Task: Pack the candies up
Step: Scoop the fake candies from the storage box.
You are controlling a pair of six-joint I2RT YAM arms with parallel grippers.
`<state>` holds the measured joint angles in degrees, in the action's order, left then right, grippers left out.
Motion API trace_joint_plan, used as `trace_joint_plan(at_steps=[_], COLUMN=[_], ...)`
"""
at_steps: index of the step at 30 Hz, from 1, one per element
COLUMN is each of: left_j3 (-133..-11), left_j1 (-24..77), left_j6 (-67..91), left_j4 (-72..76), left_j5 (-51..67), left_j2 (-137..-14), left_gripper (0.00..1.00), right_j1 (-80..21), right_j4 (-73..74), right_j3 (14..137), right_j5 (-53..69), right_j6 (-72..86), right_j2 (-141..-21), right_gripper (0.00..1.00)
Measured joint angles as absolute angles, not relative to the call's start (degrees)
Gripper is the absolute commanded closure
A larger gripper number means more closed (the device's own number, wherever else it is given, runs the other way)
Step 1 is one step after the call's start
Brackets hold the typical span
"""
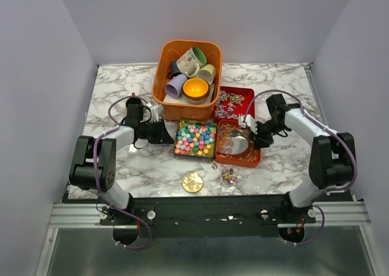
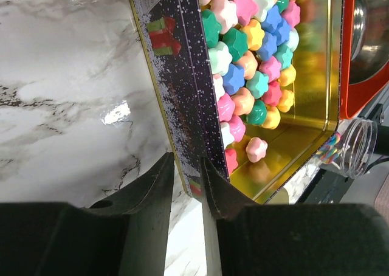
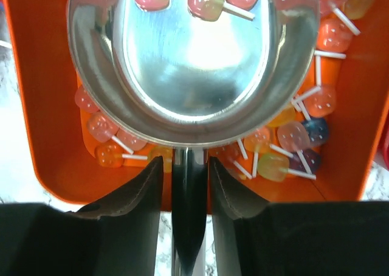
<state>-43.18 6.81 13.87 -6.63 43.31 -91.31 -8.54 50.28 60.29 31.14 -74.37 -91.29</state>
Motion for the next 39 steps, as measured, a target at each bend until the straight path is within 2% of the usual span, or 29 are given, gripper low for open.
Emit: trace_joint_plan(at_steps=[2,5,6,9,12,26,39], left_j3=[-43.64,-43.7,-43.72,-43.83,-43.99,-45.21,-50.26], left_j1=[6.81,6.81,6.81,6.81,6.81,6.81,5.02], left_j6=[13.28,12.84,12.75,12.45,12.19,9.08,1.21], left_j4=[-7.25,-7.79,-7.9,-8.12,-8.49,-11.7,-21.61], left_j5=[43.57,43.64,43.64,43.75,43.79,44.16,45.08], left_j2=[-91.31,-91.33,-91.35,-91.48,-91.53,-91.55,-92.18], left_gripper=[0.66,0.66,0.66,0.66,0.66,0.65,0.62], right_j1=[-8.69,-8.69,-8.67,-8.67,-8.67,-6.87,-1.06], right_j4=[50.87,51.79,51.9,52.34,52.38,51.53,51.48], right_j3=[60.86,62.63,63.18,64.36,64.34,60.8,59.86], right_j5=[31.31,31.22,31.18,31.05,30.96,36.99,43.99], right_j6=[-74.43,-74.41,-74.39,-74.59,-74.61,-73.97,-74.91], right_j2=[-93.17,-95.22,-95.68,-96.49,-96.47,-92.62,-92.14], right_gripper=[0.58,0.65,0.74,0.93,0.99,0.99,0.99])
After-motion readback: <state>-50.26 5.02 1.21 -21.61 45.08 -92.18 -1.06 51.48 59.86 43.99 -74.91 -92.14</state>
